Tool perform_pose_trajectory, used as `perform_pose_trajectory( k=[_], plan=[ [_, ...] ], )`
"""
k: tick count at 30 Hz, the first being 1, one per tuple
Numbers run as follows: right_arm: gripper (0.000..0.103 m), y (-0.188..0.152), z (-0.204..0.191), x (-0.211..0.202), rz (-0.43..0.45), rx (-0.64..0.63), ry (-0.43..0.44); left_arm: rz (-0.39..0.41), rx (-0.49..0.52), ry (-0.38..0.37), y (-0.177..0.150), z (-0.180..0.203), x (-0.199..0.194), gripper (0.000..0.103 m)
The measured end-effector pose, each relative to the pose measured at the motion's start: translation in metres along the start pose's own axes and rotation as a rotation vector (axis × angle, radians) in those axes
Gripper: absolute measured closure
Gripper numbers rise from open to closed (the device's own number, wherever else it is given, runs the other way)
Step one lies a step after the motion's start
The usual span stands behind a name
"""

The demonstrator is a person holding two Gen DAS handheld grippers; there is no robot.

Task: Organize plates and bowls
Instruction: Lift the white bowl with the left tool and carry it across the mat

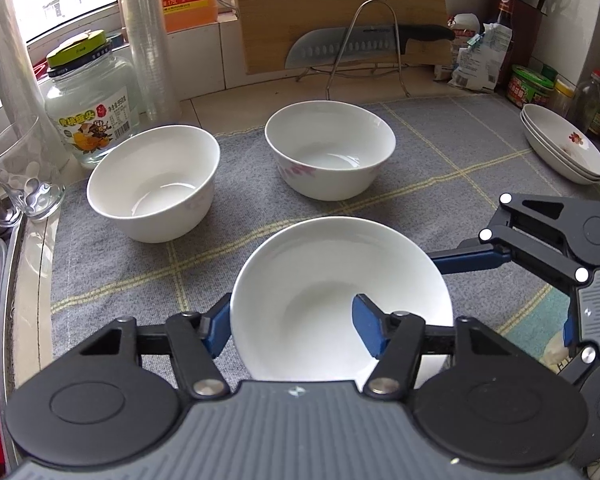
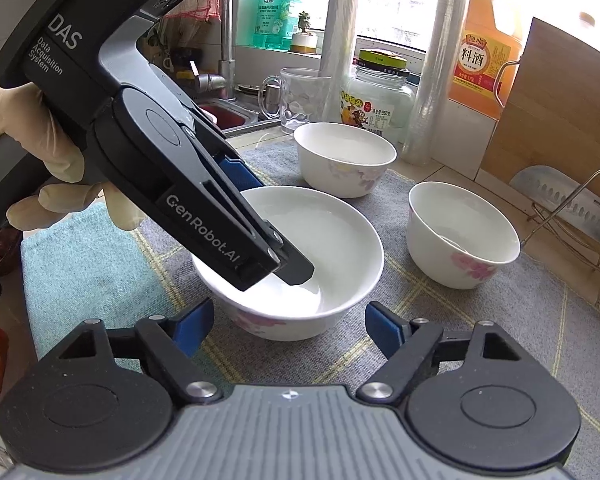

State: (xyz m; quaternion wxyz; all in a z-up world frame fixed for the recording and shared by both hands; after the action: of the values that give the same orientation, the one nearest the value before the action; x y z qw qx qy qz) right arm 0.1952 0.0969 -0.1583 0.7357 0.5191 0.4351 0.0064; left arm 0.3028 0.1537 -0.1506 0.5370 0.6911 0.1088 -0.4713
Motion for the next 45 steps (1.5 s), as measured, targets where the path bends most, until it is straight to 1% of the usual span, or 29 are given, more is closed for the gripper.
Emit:
perform_pose_trajectory(
  k=[5, 16, 24, 33, 45],
  plan=[
    [0.022, 0.001, 0.0, 0.0, 0.007, -0.001, 0.011, -0.002, 0.002, -0.007, 0.001, -0.001, 0.001, 0.042],
    [0.023, 0.002, 0.0, 0.0, -0.001, -0.001, 0.009, -0.005, 0.013, -0.015, 0.001, 0.001, 0.001, 0.042],
    [0.023, 0.0, 0.001, -0.006, -0.02, -0.011, -0.002, 0.002, 0.026, -0.029, 0.003, 0.01, -0.004, 0.042],
    [0.023, -0.009, 0.009, -0.025, -0.037, 0.021, -0.015, 0.008, 0.064, -0.073, 0.01, 0.036, -0.005, 0.042],
    [0.023, -0.032, 0.037, -0.062, -0.048, 0.093, -0.113, 0.024, 0.158, -0.16, 0.028, 0.089, 0.004, 0.042]
  ],
)
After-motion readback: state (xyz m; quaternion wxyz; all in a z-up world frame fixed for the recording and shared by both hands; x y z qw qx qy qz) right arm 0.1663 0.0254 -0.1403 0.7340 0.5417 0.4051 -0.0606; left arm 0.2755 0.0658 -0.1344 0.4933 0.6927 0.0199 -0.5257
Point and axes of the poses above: each gripper's, at about its wrist camera, not at the fingertips, and x roughly the way its jaws point, z to its right, y to its top, the point moved 9 cm from there along x, roughly the way its jaws point, and after that the axes turned 1 degree about z, right-handed, at the moved point
